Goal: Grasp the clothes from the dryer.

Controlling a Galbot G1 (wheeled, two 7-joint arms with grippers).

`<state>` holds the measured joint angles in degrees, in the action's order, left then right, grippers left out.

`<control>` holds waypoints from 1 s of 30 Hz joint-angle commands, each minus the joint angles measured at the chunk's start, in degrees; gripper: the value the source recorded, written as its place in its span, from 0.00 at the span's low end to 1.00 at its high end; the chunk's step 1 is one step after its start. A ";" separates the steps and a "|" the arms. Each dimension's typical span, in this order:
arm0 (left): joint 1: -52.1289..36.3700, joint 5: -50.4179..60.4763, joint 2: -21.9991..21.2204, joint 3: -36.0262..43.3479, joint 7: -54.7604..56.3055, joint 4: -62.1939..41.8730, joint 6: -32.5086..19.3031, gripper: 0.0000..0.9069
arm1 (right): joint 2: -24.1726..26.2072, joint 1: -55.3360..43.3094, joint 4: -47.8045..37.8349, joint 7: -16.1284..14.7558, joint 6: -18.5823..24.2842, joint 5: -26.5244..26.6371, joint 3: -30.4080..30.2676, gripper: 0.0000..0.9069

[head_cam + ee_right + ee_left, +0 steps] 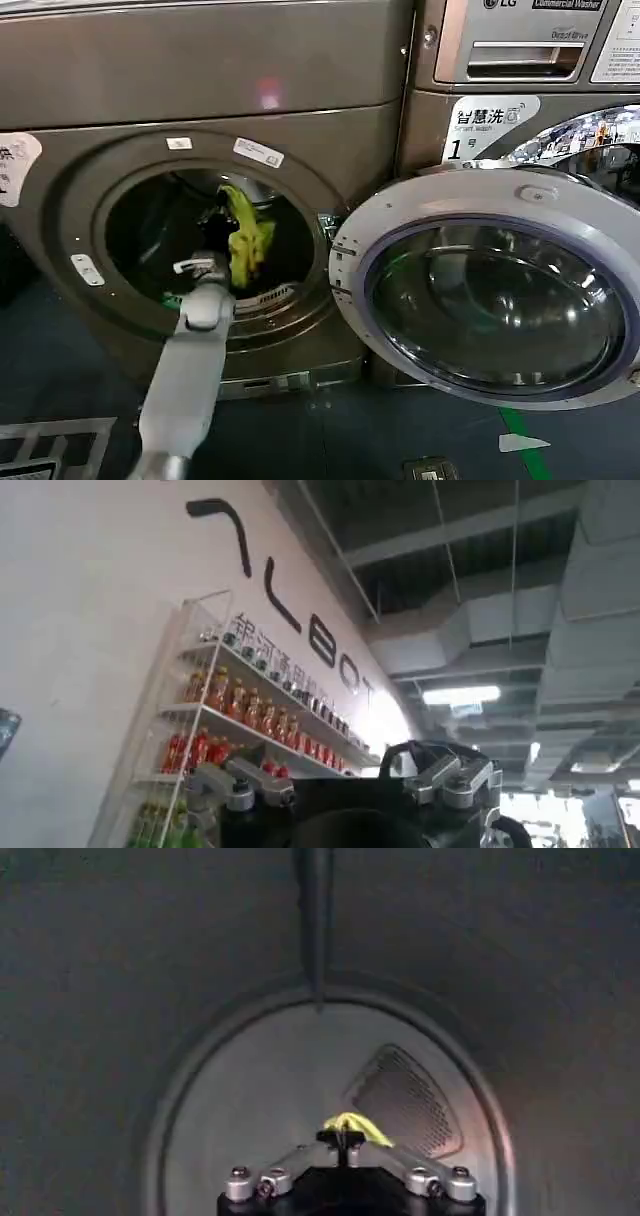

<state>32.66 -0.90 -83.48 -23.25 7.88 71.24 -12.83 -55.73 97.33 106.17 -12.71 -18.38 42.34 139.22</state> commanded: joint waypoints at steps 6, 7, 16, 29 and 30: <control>9.05 1.13 -1.03 -1.56 4.35 11.54 2.59 0.00 | -0.15 0.39 -0.25 0.94 2.36 0.62 0.83 1.00; 9.15 1.35 -0.96 -1.56 3.95 11.52 2.96 0.00 | -0.15 0.42 -0.39 1.12 2.49 0.61 0.87 1.00; 8.91 0.58 0.55 -1.74 -1.51 11.75 5.46 0.00 | -0.01 0.29 -0.42 1.59 2.17 0.89 1.58 1.00; 7.75 0.16 1.08 -1.50 -3.46 10.93 6.55 0.00 | 0.06 0.61 -0.32 0.97 1.15 0.83 2.47 1.00; 7.76 0.12 1.02 -1.49 -3.50 10.97 6.58 0.00 | 0.03 0.63 -0.31 0.85 1.17 0.84 2.53 1.00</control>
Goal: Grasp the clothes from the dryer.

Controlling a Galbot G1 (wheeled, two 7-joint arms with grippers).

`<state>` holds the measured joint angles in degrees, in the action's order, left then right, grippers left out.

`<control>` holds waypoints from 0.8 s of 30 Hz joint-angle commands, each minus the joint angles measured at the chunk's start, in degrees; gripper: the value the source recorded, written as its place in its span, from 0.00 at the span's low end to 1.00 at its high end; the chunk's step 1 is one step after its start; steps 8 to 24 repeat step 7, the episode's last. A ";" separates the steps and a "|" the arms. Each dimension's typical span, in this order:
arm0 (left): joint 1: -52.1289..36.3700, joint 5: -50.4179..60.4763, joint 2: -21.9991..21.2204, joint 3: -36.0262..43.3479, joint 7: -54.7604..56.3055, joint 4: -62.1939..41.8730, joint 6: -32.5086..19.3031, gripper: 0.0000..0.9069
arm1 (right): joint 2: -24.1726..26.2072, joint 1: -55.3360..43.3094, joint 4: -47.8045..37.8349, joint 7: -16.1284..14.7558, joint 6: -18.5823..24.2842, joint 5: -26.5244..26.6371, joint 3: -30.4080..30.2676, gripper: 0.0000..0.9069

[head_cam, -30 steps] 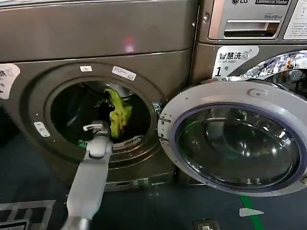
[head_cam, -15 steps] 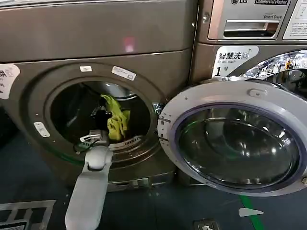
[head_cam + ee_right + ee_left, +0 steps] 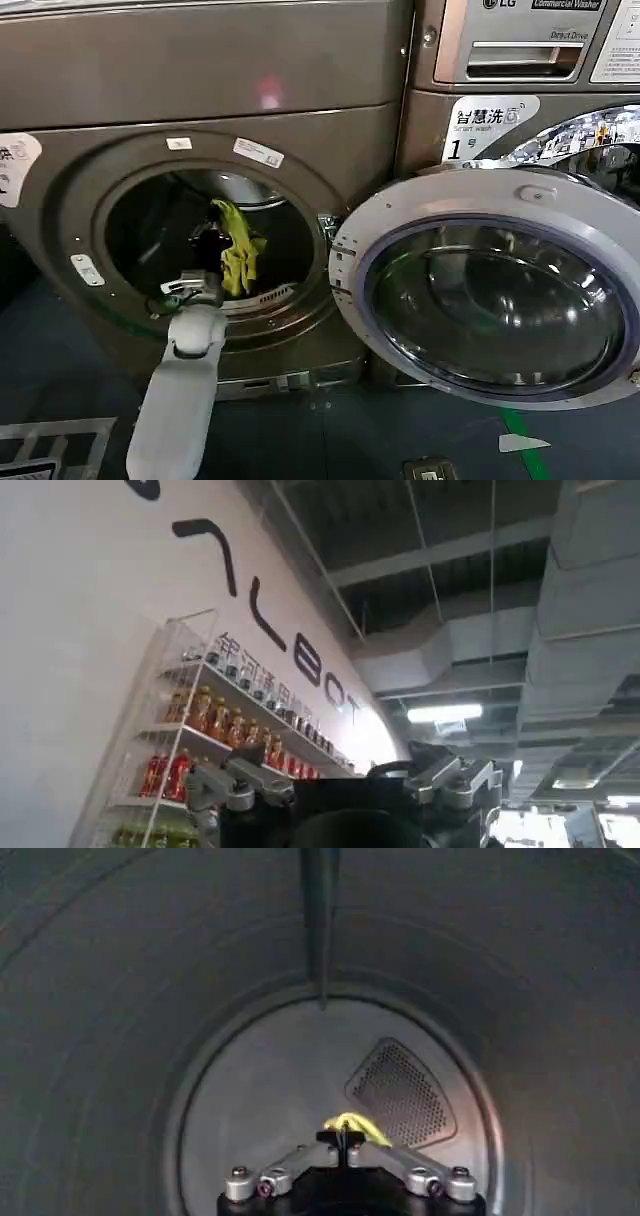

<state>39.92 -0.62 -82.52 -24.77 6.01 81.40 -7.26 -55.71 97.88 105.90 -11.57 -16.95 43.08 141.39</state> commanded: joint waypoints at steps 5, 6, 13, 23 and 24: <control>0.40 -0.17 0.00 -0.07 -1.86 0.89 1.20 0.00 | 0.03 0.09 -0.10 -0.46 -0.35 0.12 0.50 1.00; 0.35 -0.18 0.03 -0.10 -1.87 0.85 1.20 0.00 | 0.01 0.07 -0.05 -0.48 -0.37 0.12 0.48 1.00; 0.28 -0.15 0.07 -0.15 -1.88 0.76 1.18 0.00 | -0.01 0.05 -0.03 -0.49 -0.36 0.10 0.45 1.00; 0.28 -0.15 0.07 -0.15 -1.88 0.76 1.18 0.00 | -0.01 0.05 -0.03 -0.49 -0.36 0.10 0.45 1.00; 0.28 -0.15 0.07 -0.15 -1.88 0.76 1.18 0.00 | -0.01 0.05 -0.03 -0.49 -0.36 0.10 0.45 1.00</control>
